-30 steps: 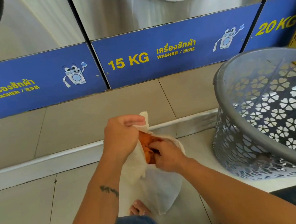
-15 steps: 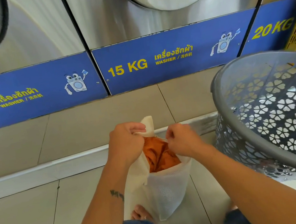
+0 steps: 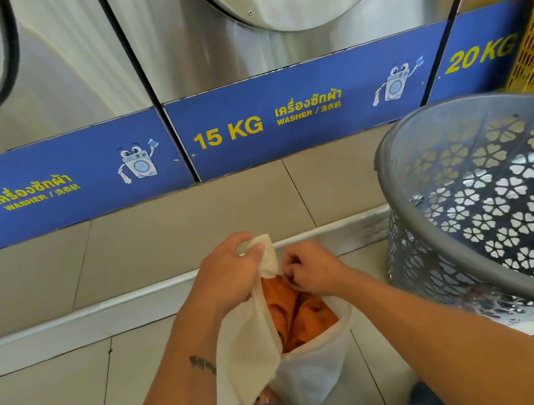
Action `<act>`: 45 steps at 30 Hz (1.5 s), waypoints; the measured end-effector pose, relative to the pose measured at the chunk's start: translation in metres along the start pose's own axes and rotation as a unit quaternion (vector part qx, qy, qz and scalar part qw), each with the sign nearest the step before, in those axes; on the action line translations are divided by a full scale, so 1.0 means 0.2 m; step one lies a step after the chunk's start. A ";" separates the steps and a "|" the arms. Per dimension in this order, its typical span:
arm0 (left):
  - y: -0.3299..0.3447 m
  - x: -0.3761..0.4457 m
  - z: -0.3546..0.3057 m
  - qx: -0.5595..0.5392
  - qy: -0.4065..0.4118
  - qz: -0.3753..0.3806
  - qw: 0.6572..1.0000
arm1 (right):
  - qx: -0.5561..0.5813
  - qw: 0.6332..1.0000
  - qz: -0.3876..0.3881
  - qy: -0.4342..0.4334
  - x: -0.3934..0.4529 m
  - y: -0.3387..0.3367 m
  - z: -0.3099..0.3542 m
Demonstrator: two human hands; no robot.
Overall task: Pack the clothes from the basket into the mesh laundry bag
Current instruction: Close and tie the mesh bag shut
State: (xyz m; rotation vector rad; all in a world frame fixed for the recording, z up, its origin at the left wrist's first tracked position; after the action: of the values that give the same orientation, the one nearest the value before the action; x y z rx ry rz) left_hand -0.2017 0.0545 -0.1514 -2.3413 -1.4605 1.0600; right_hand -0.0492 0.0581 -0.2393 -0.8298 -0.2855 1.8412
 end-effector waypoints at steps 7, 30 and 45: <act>0.09 0.08 -0.01 0.053 -0.005 0.025 0.998 | -0.059 0.995 -0.017 -0.074 -0.19 -0.01 0.13; 0.23 0.14 0.09 0.067 -0.126 0.180 0.973 | -0.118 0.973 -0.137 -0.141 -0.34 -0.11 0.18; 0.08 0.25 0.20 -0.134 -0.125 -0.094 0.979 | -0.079 0.990 -0.075 -0.084 -0.31 0.04 0.06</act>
State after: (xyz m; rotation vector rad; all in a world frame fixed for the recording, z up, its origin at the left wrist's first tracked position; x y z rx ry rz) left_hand -0.2031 0.0804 -0.2118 -2.2406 -1.9865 1.2052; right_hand -0.0489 0.0023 -0.2099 -0.7406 -0.5929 1.7648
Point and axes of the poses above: each hand's wrist, its own x-axis towards the middle knuckle, its own y-axis out of the palm, z = x × y, the point moved 9 cm from there along x, towards the middle knuckle, and after that the axes turned 12 degrees about z, right-handed, at the moved point
